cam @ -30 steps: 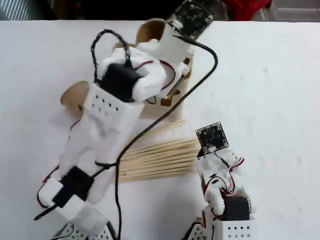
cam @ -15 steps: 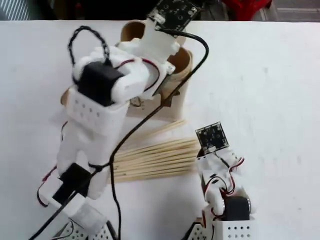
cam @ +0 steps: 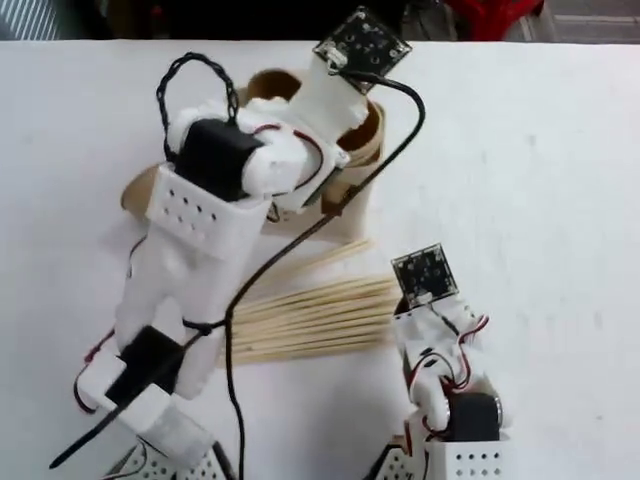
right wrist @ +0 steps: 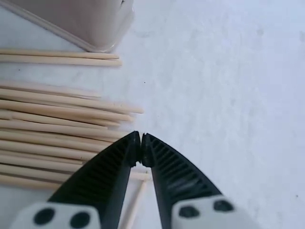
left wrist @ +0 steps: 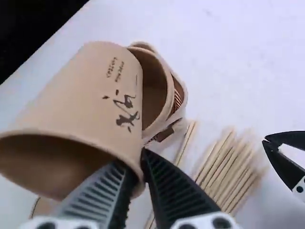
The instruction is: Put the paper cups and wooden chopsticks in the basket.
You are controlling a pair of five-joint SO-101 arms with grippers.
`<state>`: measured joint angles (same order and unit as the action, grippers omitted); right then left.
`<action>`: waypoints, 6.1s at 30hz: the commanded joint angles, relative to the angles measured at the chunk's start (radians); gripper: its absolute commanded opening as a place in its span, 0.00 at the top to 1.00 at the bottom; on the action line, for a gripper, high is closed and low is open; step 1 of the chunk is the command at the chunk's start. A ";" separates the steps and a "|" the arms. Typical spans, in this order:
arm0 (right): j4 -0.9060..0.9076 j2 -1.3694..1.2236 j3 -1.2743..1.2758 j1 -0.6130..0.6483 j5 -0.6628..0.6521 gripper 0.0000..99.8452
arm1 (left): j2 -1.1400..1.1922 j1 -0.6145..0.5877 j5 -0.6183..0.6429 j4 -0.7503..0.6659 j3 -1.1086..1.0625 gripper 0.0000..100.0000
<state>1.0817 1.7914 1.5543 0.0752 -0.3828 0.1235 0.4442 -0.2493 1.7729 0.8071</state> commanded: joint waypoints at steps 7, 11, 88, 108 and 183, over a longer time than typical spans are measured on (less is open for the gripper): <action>-0.001 0.008 -0.005 0.004 -0.014 0.98 | -0.010 -0.007 -0.014 0.006 -0.002 0.98; -0.001 0.008 -0.005 0.004 -0.014 0.98 | -0.008 -0.007 -0.014 -0.002 0.000 0.98; -0.004 0.008 0.005 0.005 -0.015 0.98 | -0.064 -0.166 -0.132 -0.275 0.054 0.86; 0.001 0.008 0.006 0.041 -0.015 0.98 | 0.467 -0.786 -0.333 -0.106 0.164 0.78; -0.001 0.008 0.008 0.035 -0.015 0.98 | -0.492 -0.229 -0.215 -0.322 -0.213 0.98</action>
<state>1.0817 1.7914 1.5681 0.1105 -0.3828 -0.3567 0.1128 -0.5332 1.5996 0.5907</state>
